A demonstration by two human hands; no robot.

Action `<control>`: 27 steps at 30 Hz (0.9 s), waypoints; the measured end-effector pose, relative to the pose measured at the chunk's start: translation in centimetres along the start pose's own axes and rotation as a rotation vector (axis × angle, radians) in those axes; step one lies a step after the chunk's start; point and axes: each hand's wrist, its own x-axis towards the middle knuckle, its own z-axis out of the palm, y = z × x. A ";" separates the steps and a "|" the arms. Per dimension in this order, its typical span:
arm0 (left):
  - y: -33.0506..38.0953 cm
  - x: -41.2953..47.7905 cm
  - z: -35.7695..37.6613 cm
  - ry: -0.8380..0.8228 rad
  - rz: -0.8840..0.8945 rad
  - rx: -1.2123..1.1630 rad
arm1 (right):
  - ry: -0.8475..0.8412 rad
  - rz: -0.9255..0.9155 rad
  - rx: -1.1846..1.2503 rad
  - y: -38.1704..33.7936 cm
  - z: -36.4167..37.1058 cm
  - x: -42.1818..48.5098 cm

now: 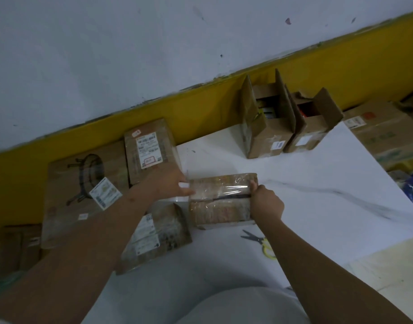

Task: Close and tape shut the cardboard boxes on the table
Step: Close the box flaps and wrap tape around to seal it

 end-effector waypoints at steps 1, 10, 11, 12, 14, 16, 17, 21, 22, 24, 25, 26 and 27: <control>0.1 0.1 0.0 -0.009 -0.010 0.031 | 0.000 0.001 -0.002 -0.1 0.0 0.1; 0.3 2.1 4.2 -0.292 -0.082 -0.248 | -0.018 -0.073 -0.083 0.4 -1.3 1.5; 0.7 2.2 4.7 -0.295 -0.077 -0.298 | -0.006 -0.067 -0.078 0.7 -2.0 2.0; 1.3 2.5 5.3 -0.300 -0.073 -0.372 | 0.019 -0.063 -0.093 1.0 -2.9 2.7; 3.1 2.9 5.7 -0.300 -0.048 -0.478 | 0.076 -0.077 -0.168 2.1 -4.4 4.0; 5.2 3.4 5.9 -0.271 -0.034 -0.555 | 0.101 -0.044 -0.152 3.4 -5.6 5.4; 6.0 3.9 6.3 -0.241 -0.031 -0.587 | 0.110 -0.018 -0.095 4.0 -6.0 5.8; 7.8 4.8 6.9 -0.164 -0.067 -0.690 | 0.227 -0.012 -0.017 4.7 -3.9 4.9; 7.8 4.9 7.1 -0.191 -0.084 -0.715 | 0.226 -0.026 -0.044 4.4 -2.9 4.0; 7.4 5.1 7.5 -0.222 -0.079 -0.737 | 0.225 -0.034 -0.078 4.0 -1.4 2.9; 7.2 5.2 7.6 -0.236 -0.077 -0.745 | 0.225 -0.035 -0.090 3.9 -1.1 2.9; 7.0 5.4 7.9 -0.256 -0.093 -0.755 | 0.206 -0.035 -0.100 3.8 -1.1 3.2; 6.8 5.6 8.1 -0.284 -0.106 -0.749 | 0.178 -0.032 -0.119 3.7 -1.2 3.6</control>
